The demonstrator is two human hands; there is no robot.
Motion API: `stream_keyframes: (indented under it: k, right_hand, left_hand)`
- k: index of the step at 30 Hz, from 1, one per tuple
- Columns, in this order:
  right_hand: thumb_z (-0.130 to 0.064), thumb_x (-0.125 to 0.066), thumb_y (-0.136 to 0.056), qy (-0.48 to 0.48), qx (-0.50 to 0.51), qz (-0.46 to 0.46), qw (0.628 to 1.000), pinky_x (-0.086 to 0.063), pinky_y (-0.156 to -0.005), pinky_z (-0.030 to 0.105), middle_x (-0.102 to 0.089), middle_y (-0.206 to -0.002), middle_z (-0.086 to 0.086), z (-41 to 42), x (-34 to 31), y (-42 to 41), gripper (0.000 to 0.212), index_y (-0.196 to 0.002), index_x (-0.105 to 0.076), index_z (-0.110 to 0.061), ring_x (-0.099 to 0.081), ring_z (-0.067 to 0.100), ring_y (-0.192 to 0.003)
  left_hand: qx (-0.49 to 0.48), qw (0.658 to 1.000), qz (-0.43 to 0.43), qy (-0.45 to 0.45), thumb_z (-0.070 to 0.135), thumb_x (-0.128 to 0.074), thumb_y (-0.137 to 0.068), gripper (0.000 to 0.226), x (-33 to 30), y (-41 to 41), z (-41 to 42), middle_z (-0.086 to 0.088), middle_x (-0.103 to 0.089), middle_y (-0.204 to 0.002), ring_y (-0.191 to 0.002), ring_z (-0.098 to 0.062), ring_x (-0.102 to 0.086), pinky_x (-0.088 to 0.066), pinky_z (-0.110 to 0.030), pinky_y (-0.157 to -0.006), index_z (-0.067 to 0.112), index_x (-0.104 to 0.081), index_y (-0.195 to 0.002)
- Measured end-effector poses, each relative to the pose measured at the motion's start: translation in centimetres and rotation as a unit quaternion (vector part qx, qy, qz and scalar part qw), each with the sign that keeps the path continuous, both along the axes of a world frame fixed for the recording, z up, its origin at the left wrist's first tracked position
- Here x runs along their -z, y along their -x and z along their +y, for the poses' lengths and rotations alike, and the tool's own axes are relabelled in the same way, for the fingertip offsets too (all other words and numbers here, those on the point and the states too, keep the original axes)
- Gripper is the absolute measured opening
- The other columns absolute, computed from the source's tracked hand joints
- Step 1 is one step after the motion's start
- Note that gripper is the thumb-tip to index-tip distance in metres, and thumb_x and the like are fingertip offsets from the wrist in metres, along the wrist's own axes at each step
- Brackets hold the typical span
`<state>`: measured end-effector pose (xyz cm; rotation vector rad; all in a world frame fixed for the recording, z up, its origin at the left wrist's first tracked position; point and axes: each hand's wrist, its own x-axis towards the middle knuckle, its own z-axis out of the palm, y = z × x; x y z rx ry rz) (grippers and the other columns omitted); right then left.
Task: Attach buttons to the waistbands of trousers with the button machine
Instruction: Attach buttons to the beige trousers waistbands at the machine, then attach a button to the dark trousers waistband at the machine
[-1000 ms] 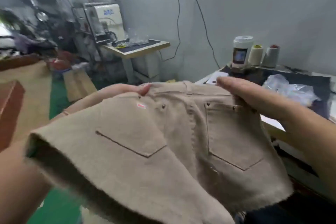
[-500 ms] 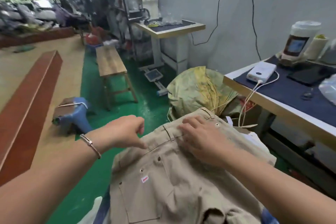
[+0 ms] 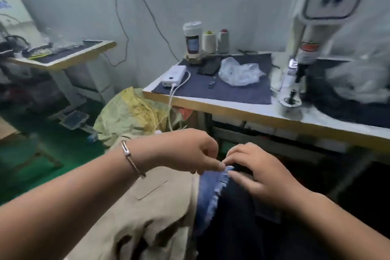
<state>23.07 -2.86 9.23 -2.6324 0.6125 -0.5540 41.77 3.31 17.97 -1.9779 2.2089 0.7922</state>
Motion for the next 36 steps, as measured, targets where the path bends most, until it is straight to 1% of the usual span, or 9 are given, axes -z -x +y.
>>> stream_keyframes:
  k: [4, 7, 13, 18, 21, 24, 28, 32, 36]
  right_hand:
    - [-0.031, -0.058, -0.089, -0.019, 0.211, -0.037, 0.977, -0.04, -0.09, 0.023, -0.062, -0.106, -0.01, 1.4, 1.0, 13.7, 0.023, -0.104, -0.069, -0.018, -0.05, 0.009, -0.105]
    - [-0.037, -0.059, -0.091, -0.049, 0.384, -0.062, 0.92, -0.037, -0.089, 0.012, -0.059, -0.105, -0.021, 5.2, 2.7, 24.6, 0.019, -0.105, -0.069, -0.027, -0.048, -0.002, -0.107]
    - [-0.038, -0.061, -0.09, -0.107, 0.678, -0.082, 0.723, -0.039, -0.087, 0.02, -0.061, -0.098, -0.022, 17.5, 7.6, 39.9, 0.014, -0.096, -0.068, -0.029, -0.05, -0.002, -0.102]
    - [-0.035, -0.063, -0.089, -0.137, 0.81, 0.005, 0.57, -0.041, -0.087, 0.028, -0.061, -0.1, -0.017, 26.1, 11.3, 44.3, 0.015, -0.099, -0.069, -0.025, -0.052, 0.011, -0.108]
    - [-0.047, -0.062, -0.087, -0.182, 0.835, 0.072, 0.514, -0.041, -0.095, 0.03, -0.057, -0.12, -0.009, 28.5, 13.2, 44.9, 0.04, -0.119, -0.061, -0.024, -0.048, 0.014, -0.117]
    - [-0.069, -0.051, -0.082, -0.214, 0.849, 0.104, 0.472, -0.038, -0.103, 0.034, -0.048, -0.134, -0.008, 29.5, 14.3, 45.4, 0.07, -0.136, -0.045, -0.025, -0.04, 0.016, -0.126]
    - [-0.083, -0.049, -0.069, -0.252, 0.846, 0.111, 0.457, -0.042, -0.098, 0.038, -0.054, -0.126, -0.009, 29.8, 14.2, 46.6, 0.082, -0.129, -0.049, -0.027, -0.046, 0.016, -0.121]
    - [-0.071, -0.069, -0.065, -0.291, 0.829, 0.027, 0.477, -0.046, -0.077, 0.031, -0.061, -0.106, -0.01, 29.7, 13.5, 46.6, 0.076, -0.122, -0.051, -0.024, -0.058, 0.015, -0.1]
    - [-0.07, -0.07, -0.064, -0.285, 0.8, 0.094, 0.519, -0.038, -0.102, 0.032, -0.043, -0.132, -0.012, 30.1, 13.2, 46.8, 0.09, -0.138, -0.043, -0.025, -0.038, 0.012, -0.122]
  left_hand:
    - [0.202, 0.976, -0.083, 0.004, 0.055, -0.056, -0.091, 0.034, 1.4, 11.6, -6.5, 0.006, -0.06, -0.071, -0.066, -0.012, -0.055, -0.049, -0.032, -0.066, 0.024, -0.056, -0.077]
    - [0.302, 0.948, -0.097, -0.026, 0.06, -0.053, -0.09, 0.034, 3.0, 20.0, -9.2, 0.008, -0.061, -0.077, -0.072, -0.01, -0.057, -0.051, -0.036, -0.071, 0.028, -0.055, -0.078]
    - [0.427, 0.891, -0.071, -0.136, 0.052, -0.054, -0.094, 0.026, 8.8, 36.9, -9.2, 0.009, -0.07, -0.081, -0.074, -0.007, -0.065, -0.055, -0.032, -0.076, 0.03, -0.059, -0.08]
    - [0.441, 0.89, 0.013, -0.112, 0.045, -0.062, -0.09, 0.017, 17.6, 46.7, -5.3, 0.01, -0.064, -0.1, -0.095, -0.009, -0.061, -0.048, -0.024, -0.082, 0.031, -0.062, -0.099]
    - [0.481, 0.868, 0.05, -0.111, 0.047, -0.068, -0.086, 0.057, 22.0, 49.0, -2.8, 0.01, -0.05, -0.135, -0.128, -0.011, -0.045, -0.035, -0.019, -0.104, 0.031, -0.049, -0.137]
    - [0.519, 0.849, 0.036, -0.095, 0.053, -0.07, -0.082, 0.09, 24.2, 51.0, -1.5, 0.01, -0.022, -0.159, -0.146, -0.013, -0.019, -0.025, -0.034, -0.118, 0.034, -0.02, -0.154]
    - [0.519, 0.852, 0.044, -0.055, 0.051, -0.074, -0.078, 0.103, 24.2, 54.2, -1.5, 0.012, -0.008, -0.163, -0.148, -0.016, -0.012, -0.026, -0.037, -0.118, 0.04, -0.006, -0.155]
    - [0.556, 0.83, 0.021, -0.03, 0.037, -0.066, -0.088, 0.093, 22.7, 57.0, -1.6, 0.013, -0.005, -0.164, -0.149, -0.016, -0.01, -0.027, -0.041, -0.117, 0.042, -0.001, -0.155]
    - [0.623, 0.782, -0.032, -0.018, 0.011, -0.047, -0.091, 0.083, 21.8, 59.1, -0.9, 0.012, -0.005, -0.164, -0.151, -0.012, -0.003, -0.022, -0.044, -0.119, 0.037, -0.002, -0.156]
